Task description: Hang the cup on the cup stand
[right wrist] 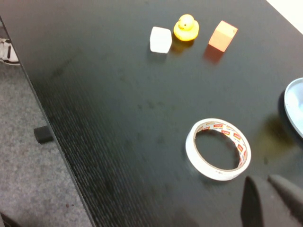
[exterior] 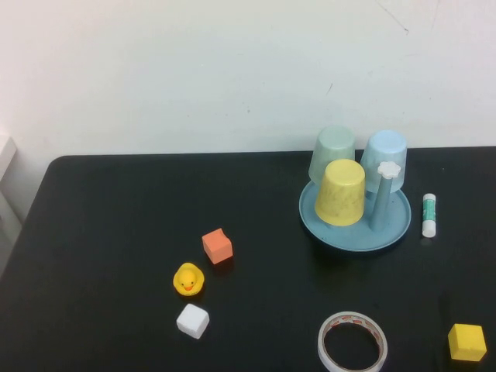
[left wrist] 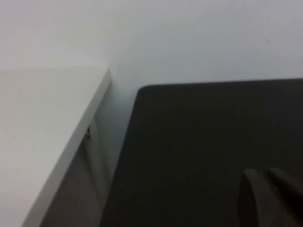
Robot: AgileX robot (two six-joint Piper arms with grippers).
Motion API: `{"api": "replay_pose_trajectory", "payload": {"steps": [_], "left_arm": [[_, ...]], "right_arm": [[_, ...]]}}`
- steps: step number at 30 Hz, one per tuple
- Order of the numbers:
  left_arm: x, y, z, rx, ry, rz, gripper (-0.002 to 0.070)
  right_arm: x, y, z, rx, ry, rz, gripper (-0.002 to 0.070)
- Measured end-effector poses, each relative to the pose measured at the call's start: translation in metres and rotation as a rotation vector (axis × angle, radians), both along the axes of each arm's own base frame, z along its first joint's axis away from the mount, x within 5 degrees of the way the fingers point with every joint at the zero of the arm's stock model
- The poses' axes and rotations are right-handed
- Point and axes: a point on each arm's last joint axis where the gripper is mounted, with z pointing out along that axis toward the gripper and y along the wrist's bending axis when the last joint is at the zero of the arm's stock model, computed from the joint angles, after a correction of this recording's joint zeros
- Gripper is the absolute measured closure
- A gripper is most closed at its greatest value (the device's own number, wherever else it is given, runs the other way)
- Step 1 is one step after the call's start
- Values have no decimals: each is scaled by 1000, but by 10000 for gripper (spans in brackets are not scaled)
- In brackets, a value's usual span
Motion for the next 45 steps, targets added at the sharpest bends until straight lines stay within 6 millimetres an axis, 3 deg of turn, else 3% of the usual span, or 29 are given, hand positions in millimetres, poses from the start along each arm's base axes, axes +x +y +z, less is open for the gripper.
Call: {"api": "replay_pose_trajectory", "payload": {"steps": [5, 13, 45], "left_arm": [[1, -1, -9, -51, 14, -4, 676], [-1, -5, -18, 42, 122, -94, 676], [-1, -7, -18, -64, 129, -92, 676]], "right_arm": [[0, 0, 0, 0, 0, 0, 678], [0, 0, 0, 0, 0, 0, 678], [0, 0, 0, 0, 0, 0, 678]]}}
